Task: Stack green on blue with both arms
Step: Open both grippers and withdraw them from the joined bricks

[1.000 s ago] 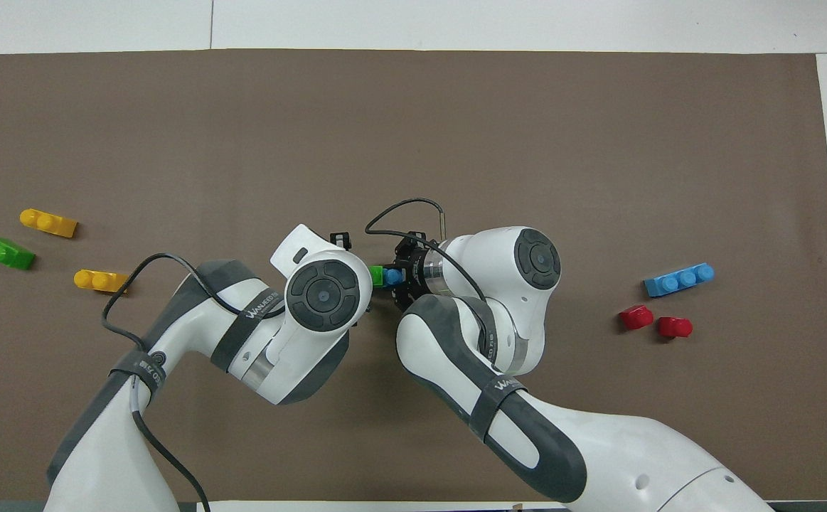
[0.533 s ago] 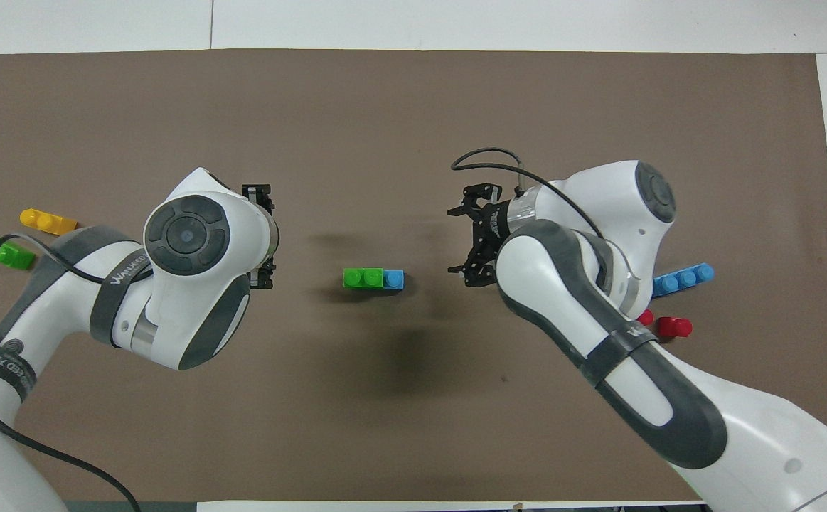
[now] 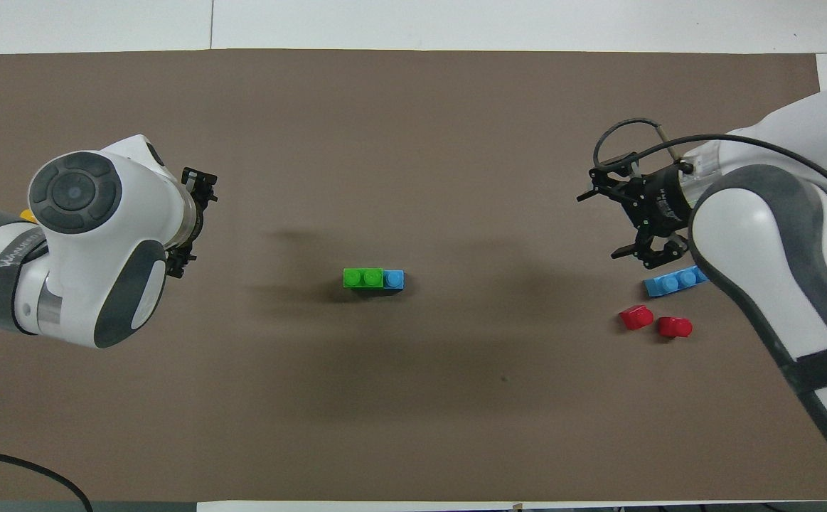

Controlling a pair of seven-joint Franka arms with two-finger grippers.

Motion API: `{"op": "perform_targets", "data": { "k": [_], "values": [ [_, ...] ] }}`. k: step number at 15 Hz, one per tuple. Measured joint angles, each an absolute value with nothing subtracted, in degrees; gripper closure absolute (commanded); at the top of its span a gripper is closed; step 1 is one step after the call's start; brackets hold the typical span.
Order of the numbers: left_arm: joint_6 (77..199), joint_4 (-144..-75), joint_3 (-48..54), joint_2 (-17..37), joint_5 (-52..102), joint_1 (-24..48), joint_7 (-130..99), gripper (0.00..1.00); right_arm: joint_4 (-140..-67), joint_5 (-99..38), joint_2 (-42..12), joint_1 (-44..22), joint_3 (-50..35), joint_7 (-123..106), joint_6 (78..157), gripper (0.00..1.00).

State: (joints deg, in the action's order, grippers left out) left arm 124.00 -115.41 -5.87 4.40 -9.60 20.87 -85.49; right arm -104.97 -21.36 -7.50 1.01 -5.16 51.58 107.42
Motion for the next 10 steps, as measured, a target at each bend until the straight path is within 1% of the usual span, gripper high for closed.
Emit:
{"op": "perform_targets", "data": {
  "k": [3,7,10],
  "values": [
    [121.47,-113.91,-5.94,4.22,-9.6,17.79,-73.41,0.0,-101.73,-13.6,-4.98,1.93,-5.19,39.05,102.04,0.0],
    [119.51,-112.19,-6.02,3.07,-9.6,13.49,-58.92,0.0,-100.96,-7.24,0.18,2.93,-5.16,20.1,98.22,0.0],
    [116.37,-110.25,-6.04,2.13,-9.6,11.07,-46.56,0.0,-99.78,-4.1,3.07,4.26,-5.1,12.33,94.16,0.0]
  ]
}}
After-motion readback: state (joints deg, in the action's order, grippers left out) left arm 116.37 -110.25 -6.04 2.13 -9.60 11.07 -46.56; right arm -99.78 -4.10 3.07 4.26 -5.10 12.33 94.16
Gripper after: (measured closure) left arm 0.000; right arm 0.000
